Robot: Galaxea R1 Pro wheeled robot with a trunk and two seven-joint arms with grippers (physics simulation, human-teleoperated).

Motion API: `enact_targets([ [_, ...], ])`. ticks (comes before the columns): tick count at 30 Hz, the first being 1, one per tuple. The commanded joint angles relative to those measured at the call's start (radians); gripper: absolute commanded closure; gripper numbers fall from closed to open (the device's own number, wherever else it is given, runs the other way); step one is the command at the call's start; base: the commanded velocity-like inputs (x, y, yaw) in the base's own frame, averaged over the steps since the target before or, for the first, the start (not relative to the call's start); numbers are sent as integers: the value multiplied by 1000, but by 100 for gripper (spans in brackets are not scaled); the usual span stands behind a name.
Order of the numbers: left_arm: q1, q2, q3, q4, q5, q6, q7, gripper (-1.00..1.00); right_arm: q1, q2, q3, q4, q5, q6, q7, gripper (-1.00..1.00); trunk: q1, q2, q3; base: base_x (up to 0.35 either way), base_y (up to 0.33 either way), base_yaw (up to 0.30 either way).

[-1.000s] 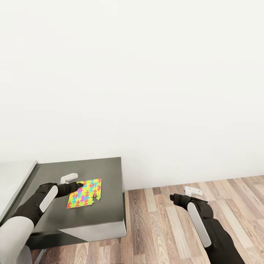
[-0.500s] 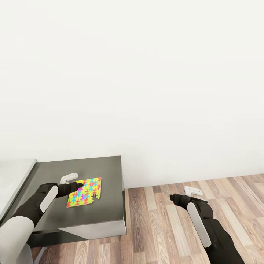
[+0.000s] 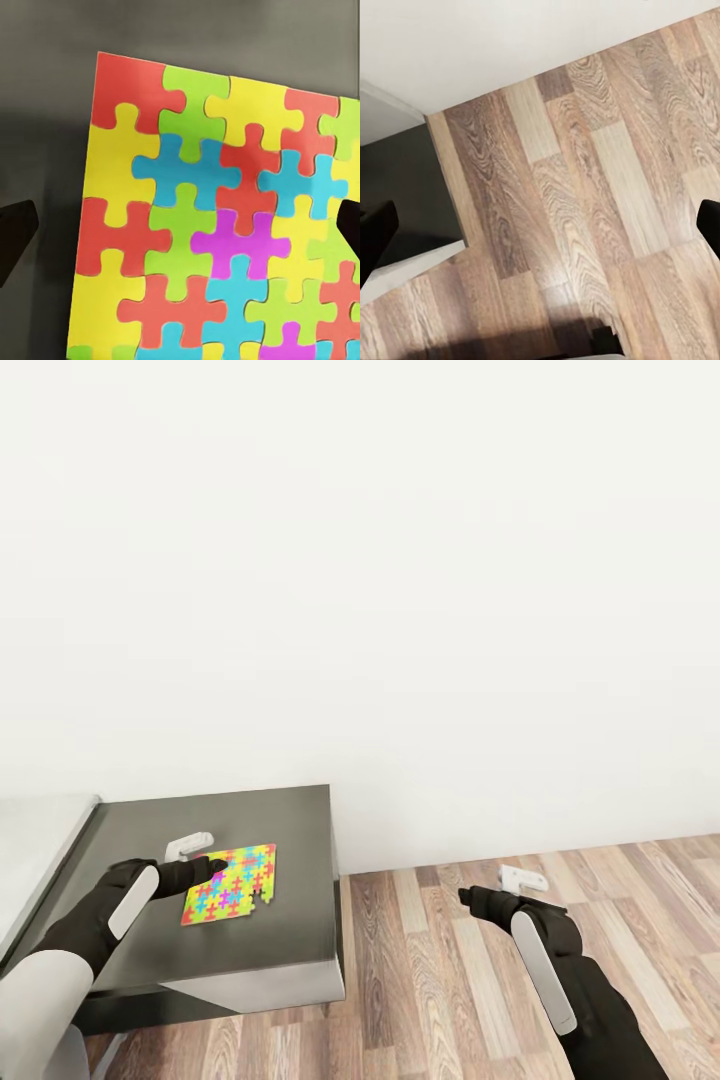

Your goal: Put all the toys in the child's room - the three board games (two on the bed and one on the table), the two jigsaw puzzles on the table, and the tennis ball on the table - inside the toy box on the table in the child's room.

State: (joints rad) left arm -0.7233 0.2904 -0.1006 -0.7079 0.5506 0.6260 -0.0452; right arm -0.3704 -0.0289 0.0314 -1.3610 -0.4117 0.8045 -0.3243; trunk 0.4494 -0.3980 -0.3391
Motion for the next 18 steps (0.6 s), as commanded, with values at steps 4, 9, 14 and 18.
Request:
enact_targets([
  [4,-1,0,-5,-1,-1,3,-2,-100,-1,-1,2,-1,-10,2,-3,-100,1,-2,-2,0,-174,0],
  [9,-1,0,-15,-1,-1,3,-2,-100,-1,-1,2,-1,-10,1,-1,-100,1,-2,-2,0,-144,0],
  [14,-1,0,-17,-1,-1,3,-2,-100,-1,-2,1,0,-10,1,-1,-100,1,-2,-2,0,-133,0],
  [18,-1,0,-17,-1,-1,3,-2,-100,-1,-1,1,1,-10,1,-1,-100,1,-2,-2,0,-102,0],
])
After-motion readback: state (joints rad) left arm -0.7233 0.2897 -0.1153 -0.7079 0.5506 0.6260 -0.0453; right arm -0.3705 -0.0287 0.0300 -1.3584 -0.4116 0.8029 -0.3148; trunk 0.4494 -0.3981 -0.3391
